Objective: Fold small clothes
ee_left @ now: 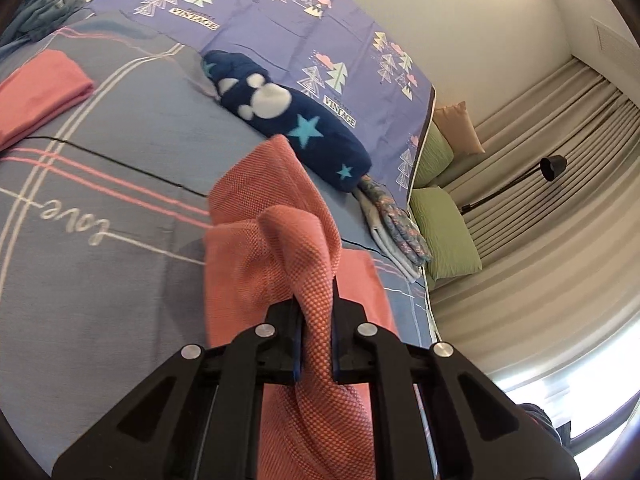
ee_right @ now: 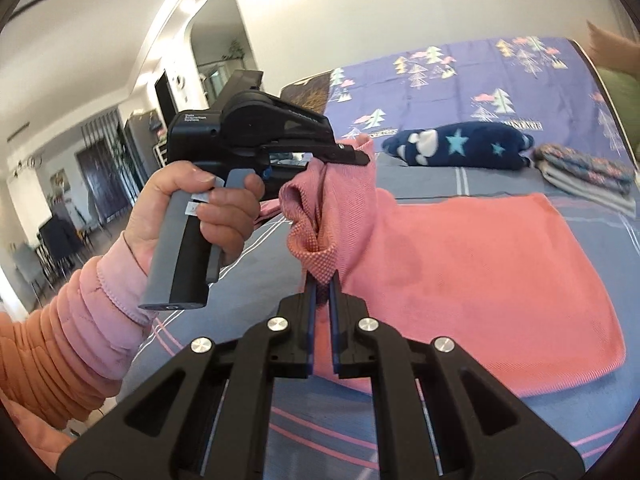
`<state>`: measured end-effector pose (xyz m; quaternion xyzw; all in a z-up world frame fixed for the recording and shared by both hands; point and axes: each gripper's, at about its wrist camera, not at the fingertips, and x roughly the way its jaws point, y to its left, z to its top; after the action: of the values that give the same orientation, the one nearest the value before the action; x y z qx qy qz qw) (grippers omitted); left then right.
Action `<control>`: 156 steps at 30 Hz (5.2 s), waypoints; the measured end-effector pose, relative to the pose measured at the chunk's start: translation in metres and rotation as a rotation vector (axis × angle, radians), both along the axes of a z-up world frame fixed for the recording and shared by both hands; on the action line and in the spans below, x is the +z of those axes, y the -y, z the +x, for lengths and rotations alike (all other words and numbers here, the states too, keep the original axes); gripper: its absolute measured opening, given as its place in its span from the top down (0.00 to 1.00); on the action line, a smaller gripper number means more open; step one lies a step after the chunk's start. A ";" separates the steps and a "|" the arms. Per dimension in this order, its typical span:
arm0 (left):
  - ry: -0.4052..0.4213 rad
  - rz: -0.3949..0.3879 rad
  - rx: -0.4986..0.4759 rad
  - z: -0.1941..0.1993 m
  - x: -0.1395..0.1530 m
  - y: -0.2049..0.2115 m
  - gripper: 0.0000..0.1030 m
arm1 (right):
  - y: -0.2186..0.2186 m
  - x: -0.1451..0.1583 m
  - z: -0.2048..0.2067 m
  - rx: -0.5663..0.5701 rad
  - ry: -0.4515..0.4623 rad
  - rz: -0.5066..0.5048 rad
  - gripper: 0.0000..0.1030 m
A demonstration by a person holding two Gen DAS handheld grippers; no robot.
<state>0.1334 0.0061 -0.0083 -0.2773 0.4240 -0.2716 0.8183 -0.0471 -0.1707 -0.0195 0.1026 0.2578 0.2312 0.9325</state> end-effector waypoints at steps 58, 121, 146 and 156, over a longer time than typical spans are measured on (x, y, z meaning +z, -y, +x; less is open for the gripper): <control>0.171 0.401 -0.336 -0.080 -0.007 0.181 0.50 | 0.203 -0.043 -0.053 -0.416 -0.203 0.367 1.00; 0.233 0.525 -0.451 -0.115 -0.059 0.161 0.61 | 0.240 -0.032 0.181 -0.177 -0.486 0.287 0.49; 0.245 0.381 -0.403 -0.106 -0.029 0.136 0.59 | 0.213 -0.007 0.149 -0.228 -0.294 0.090 0.77; 0.236 0.449 -0.312 -0.089 -0.056 0.135 0.59 | 0.153 -0.053 0.072 -0.248 -0.319 -0.150 0.83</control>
<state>0.0444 -0.1291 -0.0647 0.0127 0.4129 -0.3240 0.8511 0.0248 -0.3234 -0.0722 0.0993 0.4038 0.0757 0.9063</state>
